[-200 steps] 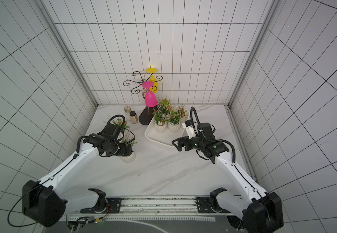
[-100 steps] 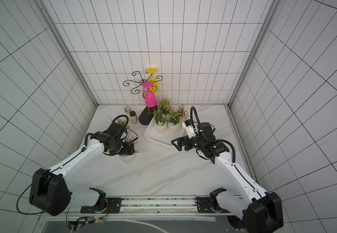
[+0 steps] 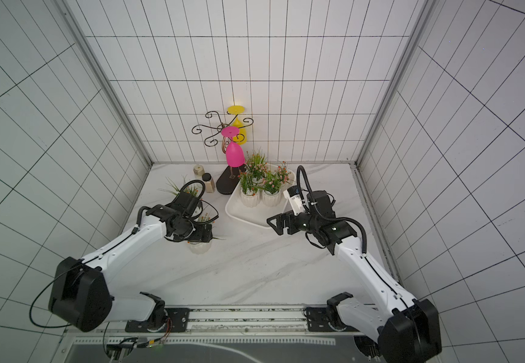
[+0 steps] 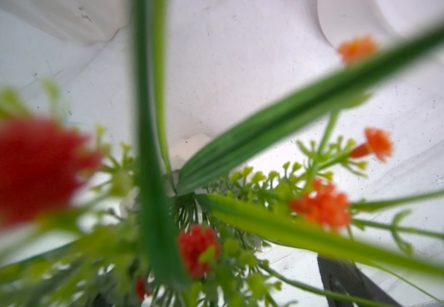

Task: Put the potted gypsophila into the storage box
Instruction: Pick up the baby's breath potted plant from the center of the board.

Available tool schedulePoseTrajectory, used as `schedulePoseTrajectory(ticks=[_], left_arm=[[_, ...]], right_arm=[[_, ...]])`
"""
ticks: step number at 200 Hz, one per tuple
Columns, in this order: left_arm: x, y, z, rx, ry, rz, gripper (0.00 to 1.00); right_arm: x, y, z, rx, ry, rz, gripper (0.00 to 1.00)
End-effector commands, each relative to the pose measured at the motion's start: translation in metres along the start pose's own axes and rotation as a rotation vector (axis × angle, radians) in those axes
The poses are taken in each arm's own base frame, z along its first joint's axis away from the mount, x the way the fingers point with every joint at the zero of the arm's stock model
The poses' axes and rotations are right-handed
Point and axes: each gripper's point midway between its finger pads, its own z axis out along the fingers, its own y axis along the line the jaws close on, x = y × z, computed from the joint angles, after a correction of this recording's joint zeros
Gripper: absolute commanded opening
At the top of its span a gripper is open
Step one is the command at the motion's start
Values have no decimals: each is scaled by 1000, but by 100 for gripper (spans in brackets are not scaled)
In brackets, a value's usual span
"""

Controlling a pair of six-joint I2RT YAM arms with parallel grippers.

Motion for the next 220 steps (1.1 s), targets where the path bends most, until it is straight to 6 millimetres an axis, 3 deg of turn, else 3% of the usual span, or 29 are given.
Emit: schedulePoseTrajectory(ticks=[1,56,107,171,220], left_arm=[[-2,2,-12,-17,-25,-9,97],[8,15,-24,-71,-31,-23,97],[19,16,-10,-73,32,-24,97],[0,7,-1,-33,-31,-44,97],[-9,16,4,-91,-62,-58,97]], right_arm=[[2,-2,0,-9,-6,-8,99],[0,0,-2,-14,-14,-8,99],[-3,3,-5,-17,-26,-13,99],[-7,4,-6,-19,-32,-14,99],[-11,5,-9,-16,-45,-21,99]])
